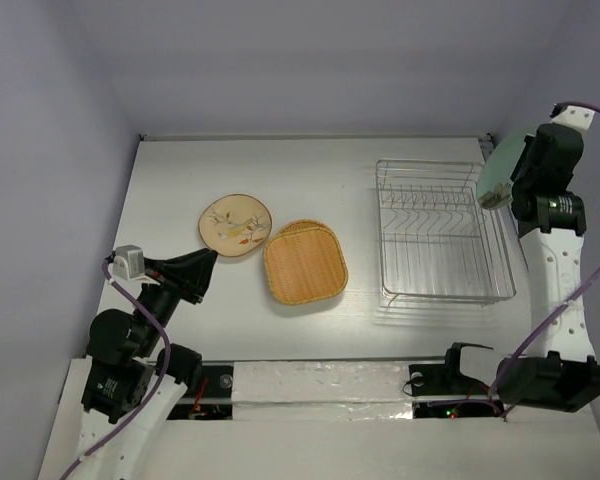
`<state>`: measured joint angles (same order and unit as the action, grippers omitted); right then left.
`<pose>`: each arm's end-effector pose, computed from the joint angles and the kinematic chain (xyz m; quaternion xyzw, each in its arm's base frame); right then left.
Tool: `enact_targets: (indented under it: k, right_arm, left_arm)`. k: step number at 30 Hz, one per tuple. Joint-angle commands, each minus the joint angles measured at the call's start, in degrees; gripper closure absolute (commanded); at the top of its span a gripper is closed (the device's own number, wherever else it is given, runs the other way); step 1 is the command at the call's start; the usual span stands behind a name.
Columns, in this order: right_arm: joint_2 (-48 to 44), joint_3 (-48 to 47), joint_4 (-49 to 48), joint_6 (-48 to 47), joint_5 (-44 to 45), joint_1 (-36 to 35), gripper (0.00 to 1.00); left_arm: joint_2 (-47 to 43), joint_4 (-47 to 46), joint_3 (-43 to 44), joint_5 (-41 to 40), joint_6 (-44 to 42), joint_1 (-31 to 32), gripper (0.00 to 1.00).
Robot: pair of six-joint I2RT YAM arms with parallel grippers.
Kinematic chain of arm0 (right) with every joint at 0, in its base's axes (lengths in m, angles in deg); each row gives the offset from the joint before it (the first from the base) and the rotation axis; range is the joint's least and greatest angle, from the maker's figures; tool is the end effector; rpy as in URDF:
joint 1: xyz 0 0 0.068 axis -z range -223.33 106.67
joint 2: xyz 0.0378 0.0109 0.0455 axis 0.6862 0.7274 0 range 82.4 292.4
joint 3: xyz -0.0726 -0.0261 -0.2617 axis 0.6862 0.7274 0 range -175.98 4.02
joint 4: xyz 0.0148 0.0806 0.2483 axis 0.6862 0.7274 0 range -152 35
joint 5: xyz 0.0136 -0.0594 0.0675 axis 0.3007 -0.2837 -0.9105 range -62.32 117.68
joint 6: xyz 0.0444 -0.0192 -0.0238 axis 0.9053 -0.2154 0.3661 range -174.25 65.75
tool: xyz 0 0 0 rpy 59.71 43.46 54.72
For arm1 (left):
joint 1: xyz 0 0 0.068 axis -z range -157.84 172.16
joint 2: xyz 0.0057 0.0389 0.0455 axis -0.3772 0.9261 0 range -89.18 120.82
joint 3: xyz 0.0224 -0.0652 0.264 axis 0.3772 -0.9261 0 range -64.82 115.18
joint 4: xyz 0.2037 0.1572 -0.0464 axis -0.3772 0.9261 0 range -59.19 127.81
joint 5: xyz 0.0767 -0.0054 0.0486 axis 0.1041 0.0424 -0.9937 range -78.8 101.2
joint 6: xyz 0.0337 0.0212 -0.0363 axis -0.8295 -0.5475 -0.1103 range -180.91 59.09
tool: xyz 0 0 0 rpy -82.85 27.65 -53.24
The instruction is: Unload the plates from the dish rack
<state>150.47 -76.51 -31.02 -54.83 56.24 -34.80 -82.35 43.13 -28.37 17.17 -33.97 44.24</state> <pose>0.2423 -0.0536 0.4364 0.1983 0.7747 -0.2446 0.5484 0.0408 -0.0207 0.3507 0.0168 0.5931 -0.3617 0.7191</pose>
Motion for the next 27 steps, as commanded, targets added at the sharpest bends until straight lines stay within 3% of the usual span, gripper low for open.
enact_targets:
  k: [1, 6, 9, 16, 22, 25, 27]
  right_arm:
    - [-3.1, -5.8, -5.3, 5.1, -4.5, -0.4, 1.00]
    - [-3.3, -9.6, -4.4, 15.4, -16.2, -4.1, 1.00]
    - [-2.0, -9.8, -7.1, 21.1, -21.6, -11.7, 1.00]
    - [5.5, -5.1, -26.7, 34.1, -32.3, -30.0, 1.00]
    - [22.3, -10.2, -36.9, 39.5, -35.2, -41.7, 1.00]
    - [33.8, -18.2, -37.6, 40.7, -36.1, -45.5, 1.00]
    - [35.8, -21.3, -37.6, 41.3, -37.2, -46.8, 1.00]
  left_arm:
    - [-0.4, -2.5, 0.3, 0.3, -0.2, -0.3, 0.79]
    - [-0.2, -2.4, 0.4, 0.1, -0.1, -0.3, 0.79]
    - [0.2, -2.3, 0.3, -0.2, 0.0, -0.3, 0.79]
    - [1.3, -1.9, 0.5, -1.2, 0.0, -0.3, 0.79]
    - [2.0, -2.0, 0.4, -1.6, 0.1, -0.3, 0.79]
    - [2.9, -2.0, 0.3, -1.6, 0.1, -0.8, 0.79]
    - [3.4, -2.1, 0.3, -1.6, 0.1, -0.8, 0.79]
